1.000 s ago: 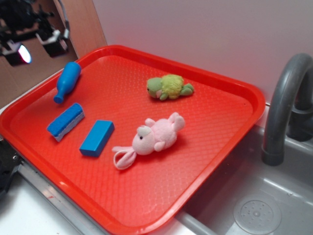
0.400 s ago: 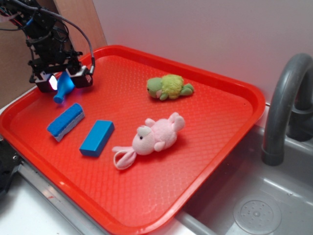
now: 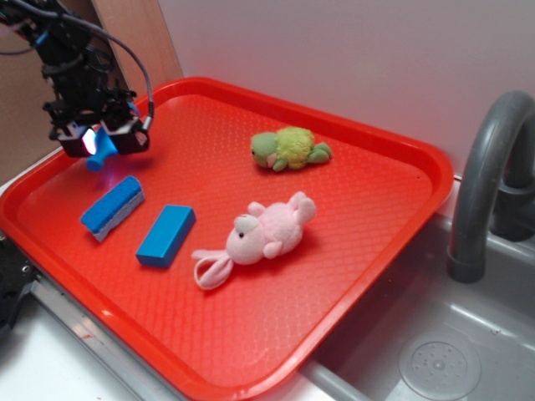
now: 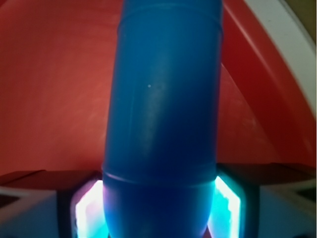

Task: Grab the blue bottle.

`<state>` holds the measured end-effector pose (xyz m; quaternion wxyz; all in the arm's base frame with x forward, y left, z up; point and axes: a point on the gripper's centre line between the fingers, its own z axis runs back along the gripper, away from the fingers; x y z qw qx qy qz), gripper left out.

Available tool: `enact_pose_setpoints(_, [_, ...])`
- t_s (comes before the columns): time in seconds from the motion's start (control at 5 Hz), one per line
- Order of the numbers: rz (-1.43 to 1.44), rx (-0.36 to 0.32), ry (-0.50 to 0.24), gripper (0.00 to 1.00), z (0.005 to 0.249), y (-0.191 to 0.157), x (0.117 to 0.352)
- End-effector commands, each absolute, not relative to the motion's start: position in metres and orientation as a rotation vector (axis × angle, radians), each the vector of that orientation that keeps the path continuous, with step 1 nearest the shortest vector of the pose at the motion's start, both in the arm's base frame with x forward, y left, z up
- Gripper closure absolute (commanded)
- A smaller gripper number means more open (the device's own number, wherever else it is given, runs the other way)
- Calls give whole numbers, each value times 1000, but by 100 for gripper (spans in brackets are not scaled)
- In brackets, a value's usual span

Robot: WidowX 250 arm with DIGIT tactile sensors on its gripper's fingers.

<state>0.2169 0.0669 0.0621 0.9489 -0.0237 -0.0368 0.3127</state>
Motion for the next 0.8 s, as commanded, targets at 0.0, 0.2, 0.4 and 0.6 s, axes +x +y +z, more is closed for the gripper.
enact_pose_setpoints(0.0, [228, -142, -175, 100, 179, -12, 220])
enact_pose_setpoints(0.2, [149, -145, -203, 100, 228, -62, 209])
enact_pose_setpoints(0.4, [56, -149, -285, 100, 265, -90, 195])
enact_pose_setpoints(0.6, [71, -148, -268, 100, 261, -82, 196])
